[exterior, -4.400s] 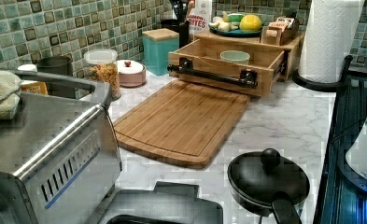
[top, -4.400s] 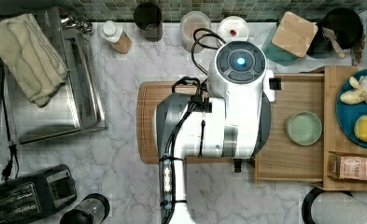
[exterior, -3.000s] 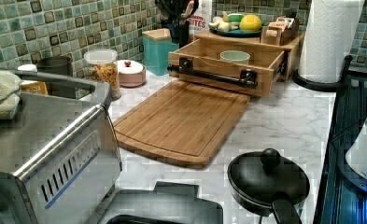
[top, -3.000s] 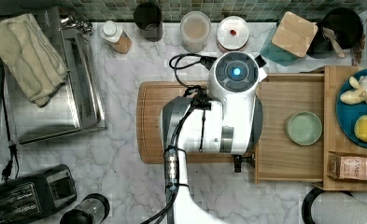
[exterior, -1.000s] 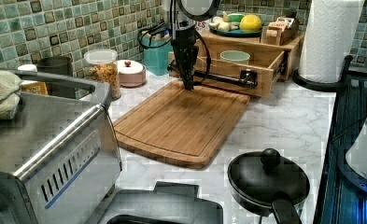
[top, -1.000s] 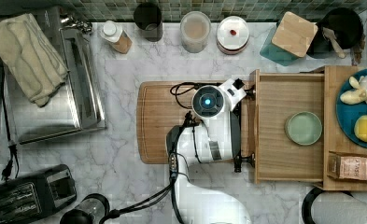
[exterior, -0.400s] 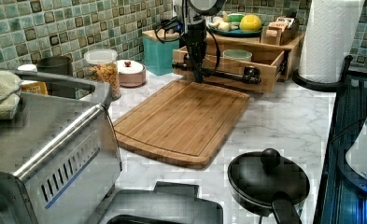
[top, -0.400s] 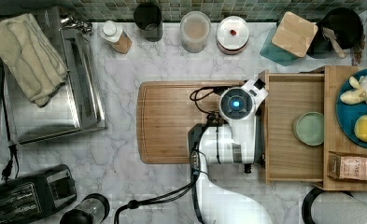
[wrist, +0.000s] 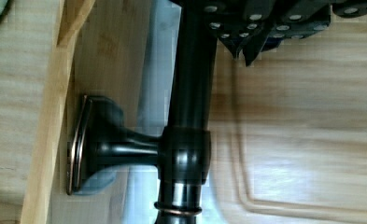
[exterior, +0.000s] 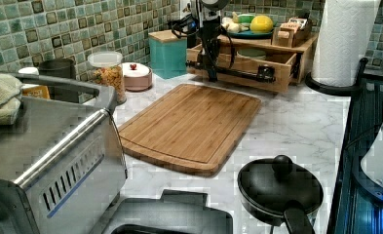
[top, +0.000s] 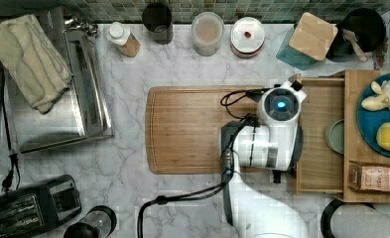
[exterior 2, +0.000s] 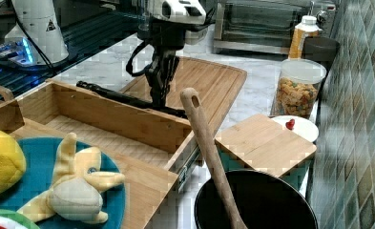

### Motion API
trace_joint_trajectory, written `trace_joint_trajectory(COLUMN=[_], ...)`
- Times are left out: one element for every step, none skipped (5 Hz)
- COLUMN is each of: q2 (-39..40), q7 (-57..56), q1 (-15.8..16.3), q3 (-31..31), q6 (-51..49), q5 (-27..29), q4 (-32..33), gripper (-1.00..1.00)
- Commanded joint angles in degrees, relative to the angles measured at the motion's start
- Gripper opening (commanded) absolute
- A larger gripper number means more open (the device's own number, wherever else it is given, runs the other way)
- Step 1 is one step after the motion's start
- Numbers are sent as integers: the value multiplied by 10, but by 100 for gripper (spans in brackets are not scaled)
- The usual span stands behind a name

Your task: Close the drawer.

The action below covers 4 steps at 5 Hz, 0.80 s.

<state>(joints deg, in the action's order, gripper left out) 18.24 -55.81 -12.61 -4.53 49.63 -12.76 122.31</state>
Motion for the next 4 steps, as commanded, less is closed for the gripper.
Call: trace_joint_trajectory(q2=[50, 57, 70, 52], q7=[-103, -129, -151, -116], q1=[-141, -166, -182, -171], q3=[-90, -88, -83, -93], q6=[50, 29, 27, 30], q5=[17, -11, -6, -10], q4=[-146, -185, -210, -188], gripper=[-100, -100, -100, -100])
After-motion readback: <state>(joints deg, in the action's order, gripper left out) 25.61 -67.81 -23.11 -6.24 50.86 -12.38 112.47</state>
